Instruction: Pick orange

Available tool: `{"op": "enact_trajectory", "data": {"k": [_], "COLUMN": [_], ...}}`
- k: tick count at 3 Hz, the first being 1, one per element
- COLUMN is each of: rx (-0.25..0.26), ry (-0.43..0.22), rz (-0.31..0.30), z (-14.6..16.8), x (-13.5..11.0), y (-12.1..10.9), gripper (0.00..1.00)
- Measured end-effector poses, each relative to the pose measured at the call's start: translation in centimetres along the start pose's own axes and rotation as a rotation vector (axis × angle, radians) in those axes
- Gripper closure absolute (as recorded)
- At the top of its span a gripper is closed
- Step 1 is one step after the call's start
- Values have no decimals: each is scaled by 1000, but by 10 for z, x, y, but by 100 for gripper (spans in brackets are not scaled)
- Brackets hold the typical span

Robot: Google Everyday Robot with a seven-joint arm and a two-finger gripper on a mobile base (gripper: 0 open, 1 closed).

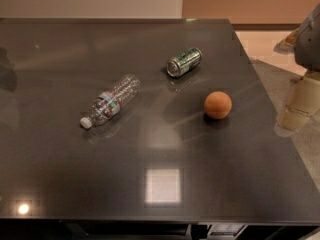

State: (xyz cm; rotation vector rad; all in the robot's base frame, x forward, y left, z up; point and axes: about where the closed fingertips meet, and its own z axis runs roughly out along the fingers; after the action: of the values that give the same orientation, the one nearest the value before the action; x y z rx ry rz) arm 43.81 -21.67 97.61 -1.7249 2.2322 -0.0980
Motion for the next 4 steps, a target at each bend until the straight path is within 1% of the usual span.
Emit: {"op": "enact_trajectory", "data": {"k": [2,4], "rx": [0,-82], "ry": [0,-98], "rz": [0,46], "z": [0,69], "x": [0,-4], "y": [0,-29], "gripper": [0,0]}}
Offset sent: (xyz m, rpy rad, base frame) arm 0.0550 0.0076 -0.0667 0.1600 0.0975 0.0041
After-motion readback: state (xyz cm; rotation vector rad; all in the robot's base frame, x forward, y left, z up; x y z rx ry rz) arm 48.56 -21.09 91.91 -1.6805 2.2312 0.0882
